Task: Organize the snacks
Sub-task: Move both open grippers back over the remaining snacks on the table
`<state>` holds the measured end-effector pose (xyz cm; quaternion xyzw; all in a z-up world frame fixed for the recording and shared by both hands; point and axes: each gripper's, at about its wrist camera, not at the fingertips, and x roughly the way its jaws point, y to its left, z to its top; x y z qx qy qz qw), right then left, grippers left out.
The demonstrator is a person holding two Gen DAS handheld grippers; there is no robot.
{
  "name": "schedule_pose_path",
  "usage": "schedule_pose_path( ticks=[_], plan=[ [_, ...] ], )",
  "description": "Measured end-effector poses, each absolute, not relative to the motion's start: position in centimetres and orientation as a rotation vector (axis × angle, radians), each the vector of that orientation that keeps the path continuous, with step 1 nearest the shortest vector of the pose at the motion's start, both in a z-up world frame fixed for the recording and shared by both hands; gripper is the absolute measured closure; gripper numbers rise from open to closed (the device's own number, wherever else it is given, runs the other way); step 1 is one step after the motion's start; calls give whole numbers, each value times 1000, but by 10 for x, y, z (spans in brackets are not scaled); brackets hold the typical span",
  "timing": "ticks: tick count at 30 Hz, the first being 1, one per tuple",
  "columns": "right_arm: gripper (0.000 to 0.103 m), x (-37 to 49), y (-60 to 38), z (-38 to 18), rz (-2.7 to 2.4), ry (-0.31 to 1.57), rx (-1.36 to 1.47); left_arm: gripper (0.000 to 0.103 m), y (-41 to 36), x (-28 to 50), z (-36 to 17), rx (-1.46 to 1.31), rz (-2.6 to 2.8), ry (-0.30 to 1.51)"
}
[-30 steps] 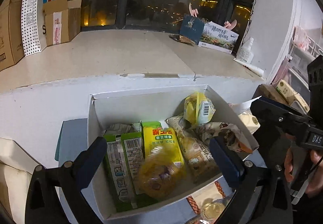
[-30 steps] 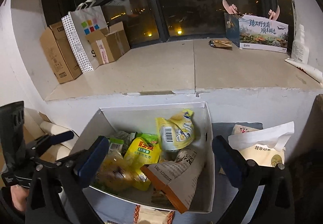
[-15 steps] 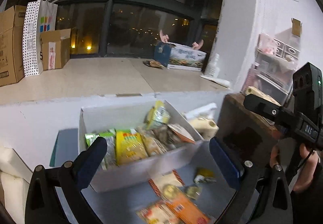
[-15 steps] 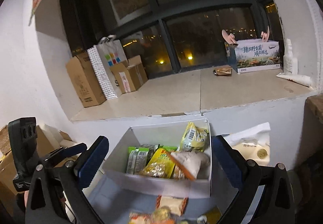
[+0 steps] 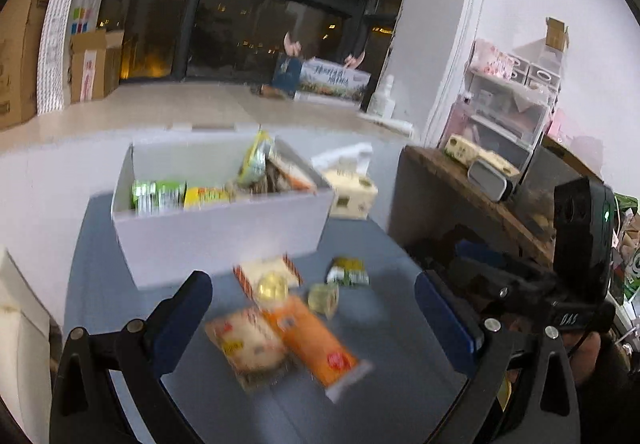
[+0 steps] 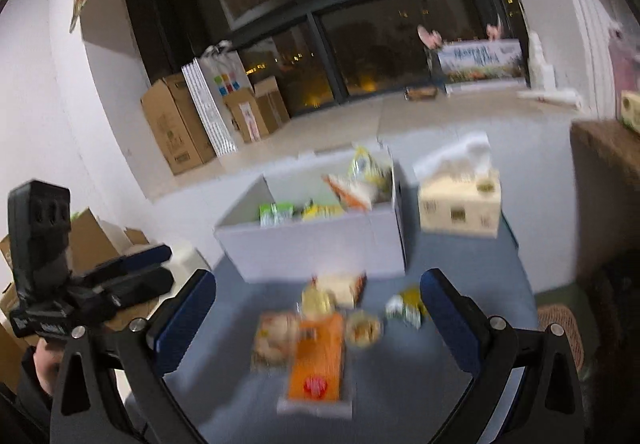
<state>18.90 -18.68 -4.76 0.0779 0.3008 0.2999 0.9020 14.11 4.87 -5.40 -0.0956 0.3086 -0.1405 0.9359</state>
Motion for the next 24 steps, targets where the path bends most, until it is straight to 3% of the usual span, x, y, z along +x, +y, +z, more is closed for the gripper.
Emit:
schedule_pose_path(
  ticks=[7,24],
  plan=[
    [0,167,-203,-105,596,762,208,0,59,125,-85,-322,-274,712],
    [0,227,-213,-141,476,893,160,0,71,98,-88,-302,-211,699]
  ],
)
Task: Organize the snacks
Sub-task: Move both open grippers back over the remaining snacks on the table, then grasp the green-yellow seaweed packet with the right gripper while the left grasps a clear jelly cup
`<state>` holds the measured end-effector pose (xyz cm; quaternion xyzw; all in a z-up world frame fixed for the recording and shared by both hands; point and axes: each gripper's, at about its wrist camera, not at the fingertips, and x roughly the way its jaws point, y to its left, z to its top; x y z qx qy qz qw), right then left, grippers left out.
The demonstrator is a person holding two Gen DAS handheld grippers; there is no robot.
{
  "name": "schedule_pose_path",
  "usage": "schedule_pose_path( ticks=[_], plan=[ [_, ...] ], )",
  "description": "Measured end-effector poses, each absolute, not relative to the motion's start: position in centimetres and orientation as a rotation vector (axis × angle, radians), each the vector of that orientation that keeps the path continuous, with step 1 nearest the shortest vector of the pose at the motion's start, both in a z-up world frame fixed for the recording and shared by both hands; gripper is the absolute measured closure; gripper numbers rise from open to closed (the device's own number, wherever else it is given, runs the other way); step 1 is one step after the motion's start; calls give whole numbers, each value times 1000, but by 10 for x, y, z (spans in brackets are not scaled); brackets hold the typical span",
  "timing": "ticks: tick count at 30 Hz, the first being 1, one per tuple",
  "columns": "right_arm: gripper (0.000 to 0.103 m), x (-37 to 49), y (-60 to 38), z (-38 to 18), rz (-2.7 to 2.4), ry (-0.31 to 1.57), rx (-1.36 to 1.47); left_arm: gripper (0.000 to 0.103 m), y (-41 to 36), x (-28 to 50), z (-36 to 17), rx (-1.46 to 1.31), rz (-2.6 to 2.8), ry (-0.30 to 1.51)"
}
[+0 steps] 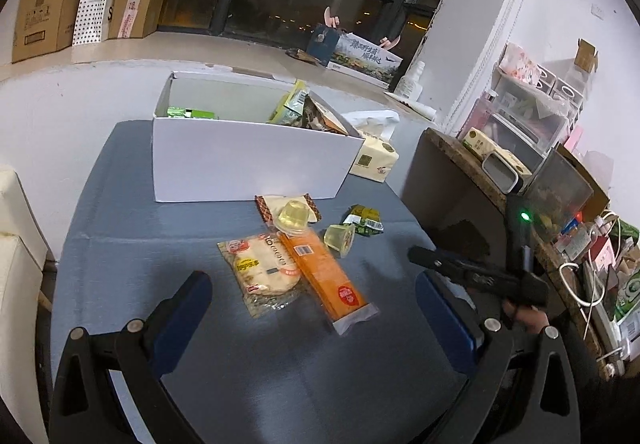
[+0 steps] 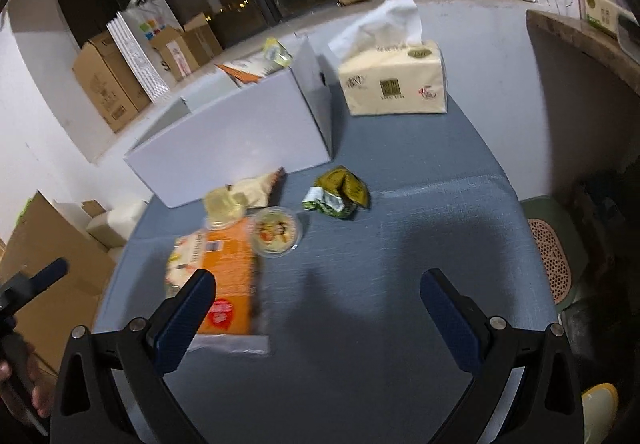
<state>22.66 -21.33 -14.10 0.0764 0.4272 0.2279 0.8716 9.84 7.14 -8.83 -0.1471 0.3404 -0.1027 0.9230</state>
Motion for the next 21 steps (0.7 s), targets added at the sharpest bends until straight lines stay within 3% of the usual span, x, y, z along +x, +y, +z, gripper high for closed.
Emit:
schedule_pose_path(
  ticks=[12,18,20,21],
  plan=[
    [0,289,-169,-162,458,889,-11,0,83,87,-90,-303,-172,697],
    [0,326,-181,-176,400,997,149,0,86,91,-97,-317,-164,713],
    [10,328,-184,-179,414,999,192,0,86,94,-100,-311,-163,724],
    [26,329,-182,-181,398,1011,168,0,85,96,-102,-310,-164,732]
  ],
)
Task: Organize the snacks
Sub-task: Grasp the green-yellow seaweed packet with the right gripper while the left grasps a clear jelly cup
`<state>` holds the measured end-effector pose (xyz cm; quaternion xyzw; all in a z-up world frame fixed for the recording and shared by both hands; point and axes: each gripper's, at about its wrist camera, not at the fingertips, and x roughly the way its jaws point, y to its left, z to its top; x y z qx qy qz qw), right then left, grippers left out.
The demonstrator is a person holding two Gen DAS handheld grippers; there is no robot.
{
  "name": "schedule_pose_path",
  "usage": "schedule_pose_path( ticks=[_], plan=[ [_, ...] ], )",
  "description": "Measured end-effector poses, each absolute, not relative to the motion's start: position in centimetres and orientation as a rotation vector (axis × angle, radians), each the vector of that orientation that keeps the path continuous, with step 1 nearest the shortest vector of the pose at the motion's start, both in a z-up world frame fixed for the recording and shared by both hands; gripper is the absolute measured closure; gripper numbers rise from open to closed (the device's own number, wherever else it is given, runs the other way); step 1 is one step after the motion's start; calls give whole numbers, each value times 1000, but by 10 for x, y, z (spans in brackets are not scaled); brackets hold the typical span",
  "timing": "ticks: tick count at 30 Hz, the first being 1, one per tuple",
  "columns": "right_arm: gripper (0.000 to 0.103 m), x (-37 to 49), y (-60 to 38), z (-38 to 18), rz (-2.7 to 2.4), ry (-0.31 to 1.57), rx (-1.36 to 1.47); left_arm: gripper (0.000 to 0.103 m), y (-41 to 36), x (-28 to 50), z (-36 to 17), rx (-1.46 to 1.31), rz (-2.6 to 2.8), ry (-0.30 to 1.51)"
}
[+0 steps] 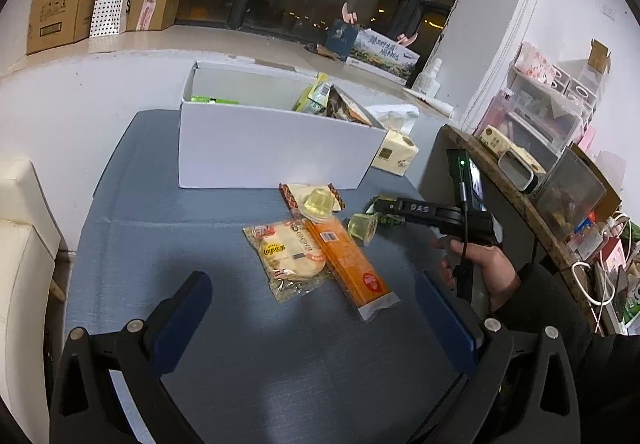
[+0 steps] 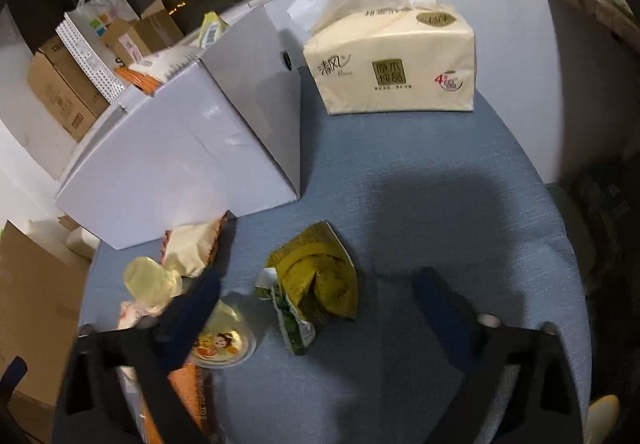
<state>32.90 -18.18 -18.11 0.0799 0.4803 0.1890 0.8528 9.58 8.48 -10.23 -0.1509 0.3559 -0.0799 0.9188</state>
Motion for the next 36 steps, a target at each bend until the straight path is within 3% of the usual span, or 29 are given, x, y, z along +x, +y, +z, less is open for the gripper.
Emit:
schedule_pose_path(
  ticks=[1,2,3,17,27,28,29,31,36],
  plan=[
    [43,327,-178,-181,353,1000,109,0,84,97,-104,-311,-166,737],
    [48,326,-176,-181,345,994,77,0,82,101,-106,-313,-169,742],
    [63,324,-174,-179,377,991,78,0,81,102,-108,-313,-172,745],
    [65,258,-199,-126,430,869,125,0,44,204,-133,-195,-257,841],
    [65,203,-230,-133,445,890,217,2,29,277,-179,-142,-227,958],
    [65,200,-232,-134,440,893,221,7,28,279,-182,-141,-234,962],
    [65,199,-232,-135,439,896,222,25,27,280,-184,-127,-233,968],
    [65,198,-233,-137,436,902,219,51,26,280,-186,-115,-220,972],
    [65,198,-226,-135,456,899,212,52,28,266,-179,-110,-254,944]
  ],
)
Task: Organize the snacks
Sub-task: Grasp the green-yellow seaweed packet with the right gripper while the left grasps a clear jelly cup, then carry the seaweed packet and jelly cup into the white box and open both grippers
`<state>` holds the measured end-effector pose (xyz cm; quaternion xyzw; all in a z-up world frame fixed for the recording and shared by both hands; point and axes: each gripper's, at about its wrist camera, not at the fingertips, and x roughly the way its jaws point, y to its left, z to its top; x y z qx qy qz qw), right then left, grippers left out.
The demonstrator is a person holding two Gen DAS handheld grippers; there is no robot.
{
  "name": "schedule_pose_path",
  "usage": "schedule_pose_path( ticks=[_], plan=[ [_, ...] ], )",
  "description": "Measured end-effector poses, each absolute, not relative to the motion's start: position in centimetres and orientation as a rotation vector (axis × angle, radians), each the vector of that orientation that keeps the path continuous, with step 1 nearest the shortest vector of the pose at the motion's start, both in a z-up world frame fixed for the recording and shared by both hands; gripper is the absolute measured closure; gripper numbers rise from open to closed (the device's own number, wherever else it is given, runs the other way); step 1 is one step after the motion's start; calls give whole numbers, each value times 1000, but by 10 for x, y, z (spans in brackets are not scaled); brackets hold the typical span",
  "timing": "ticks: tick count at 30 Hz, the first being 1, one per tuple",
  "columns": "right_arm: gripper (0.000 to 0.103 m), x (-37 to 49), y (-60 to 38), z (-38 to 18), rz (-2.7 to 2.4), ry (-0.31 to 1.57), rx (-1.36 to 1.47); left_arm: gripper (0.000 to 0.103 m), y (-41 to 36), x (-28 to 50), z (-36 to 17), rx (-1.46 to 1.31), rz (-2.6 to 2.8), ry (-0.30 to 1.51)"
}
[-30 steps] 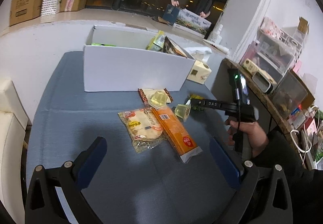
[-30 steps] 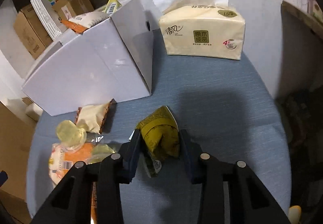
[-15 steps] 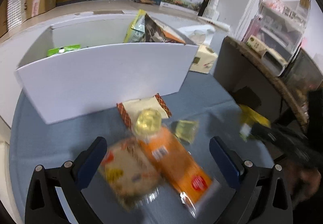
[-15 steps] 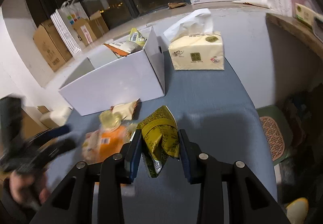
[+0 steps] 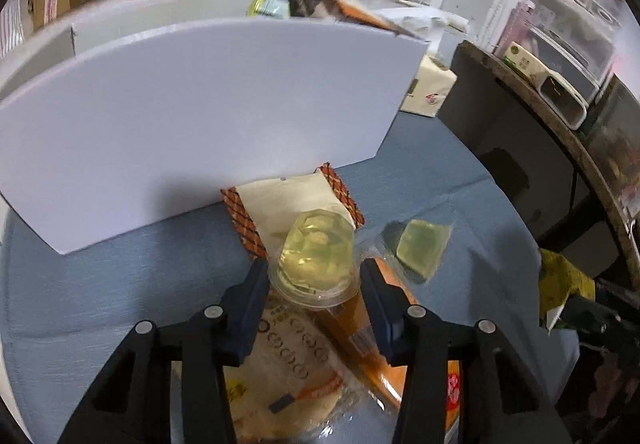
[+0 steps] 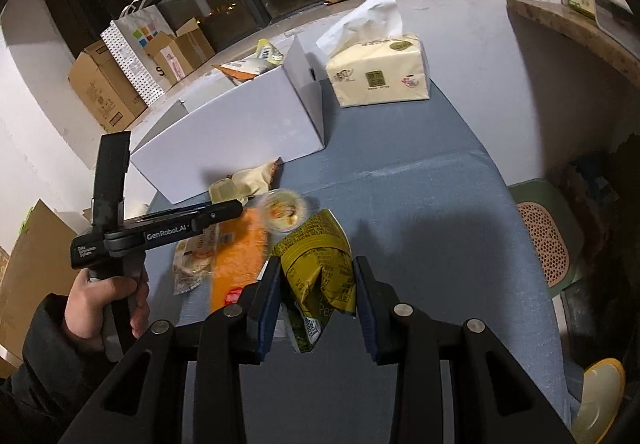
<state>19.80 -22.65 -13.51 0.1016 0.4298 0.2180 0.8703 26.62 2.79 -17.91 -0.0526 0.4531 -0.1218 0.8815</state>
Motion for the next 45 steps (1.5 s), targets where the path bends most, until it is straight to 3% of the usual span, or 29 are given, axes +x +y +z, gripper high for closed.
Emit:
schedule_pose_path(
  ticks=[10,18,33,42,43,44,45],
  plan=[
    [65,203,-206,-129,507,892,207,52,55,212,-119,-163,-288,776],
    [65,229,-157,-89,621,821,158,52,86,187,-61,-176,-282,620],
    [65,353,-55,3,661,706,42,52,151,304,-17,-234,-212,555],
    [65,406,-18,-13,524,747,-126,51,154,353,-47,-179,-156,658],
    [62,408,-18,-16,522,752,-129,50,153,356,-52,-170,-153,685],
    [60,410,-18,-21,527,761,-131,40,153,360,-58,-165,-137,711],
    [45,414,-16,-27,534,777,-134,27,153,361,-62,-162,-111,718]
  ],
)
